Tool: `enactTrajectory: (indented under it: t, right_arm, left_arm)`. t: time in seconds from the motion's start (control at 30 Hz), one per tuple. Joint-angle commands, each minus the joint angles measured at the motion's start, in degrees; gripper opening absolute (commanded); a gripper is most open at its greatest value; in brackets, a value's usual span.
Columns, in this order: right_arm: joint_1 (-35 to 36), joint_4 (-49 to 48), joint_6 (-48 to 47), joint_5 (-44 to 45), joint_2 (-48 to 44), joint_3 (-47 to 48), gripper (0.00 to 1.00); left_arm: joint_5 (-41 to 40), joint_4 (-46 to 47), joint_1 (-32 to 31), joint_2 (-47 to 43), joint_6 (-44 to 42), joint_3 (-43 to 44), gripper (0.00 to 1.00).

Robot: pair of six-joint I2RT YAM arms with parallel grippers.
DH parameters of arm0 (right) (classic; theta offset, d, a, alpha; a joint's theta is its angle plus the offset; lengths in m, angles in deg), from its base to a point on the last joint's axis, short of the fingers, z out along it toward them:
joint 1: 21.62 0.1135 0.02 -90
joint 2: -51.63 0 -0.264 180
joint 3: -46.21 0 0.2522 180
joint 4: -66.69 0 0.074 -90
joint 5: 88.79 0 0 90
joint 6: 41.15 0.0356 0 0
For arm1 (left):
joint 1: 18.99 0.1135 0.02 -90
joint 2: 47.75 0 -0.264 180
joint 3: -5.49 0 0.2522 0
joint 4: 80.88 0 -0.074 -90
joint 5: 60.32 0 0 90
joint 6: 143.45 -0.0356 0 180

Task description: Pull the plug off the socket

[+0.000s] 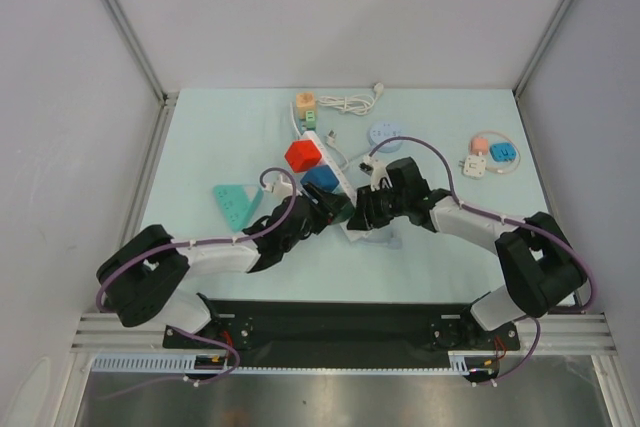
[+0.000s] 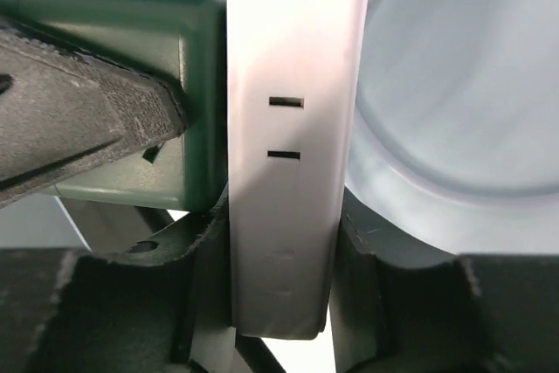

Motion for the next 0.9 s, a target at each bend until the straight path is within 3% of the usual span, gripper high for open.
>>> enactTrajectory:
  t: [0.0,0.13,0.37,0.43,0.6,0.73,0.87]
  right_arm:
    - [-0.6,-0.1,-1.8,-4.2,-0.4,2.7,0.0]
    - [-2.6,-0.3,-2.1,1.2,-1.7,2.3,0.0]
    - [-6.8,-0.9,-1.8,12.5,-4.6,1.1,0.0]
    - [-7.8,-1.0,-1.8,13.6,-5.5,0.8,0.0]
    - [-10.3,-1.6,-2.5,11.8,-7.5,0.2,0.0]
    - [-12.6,-1.8,-3.1,7.8,-8.9,-0.3,0.0]
    - [-15.0,-2.9,-2.5,3.7,-10.7,-0.9,0.0]
  left_arm:
    - [-0.9,12.2,-0.3,-2.8,-1.0,4.3,0.0]
    - [-0.7,10.2,-0.7,-3.8,0.2,4.3,0.0]
    - [-2.5,-9.9,-2.9,-6.4,3.1,11.8,0.0]
    - [-1.7,-10.6,-3.2,-6.6,2.0,12.5,0.0]
    - [2.2,-7.8,-3.0,-8.0,-2.3,10.8,0.0]
    - [13.0,-1.7,-0.3,-8.7,-4.8,8.2,0.0]
    - [12.6,-6.9,-0.2,-13.5,-9.9,7.9,0.0]
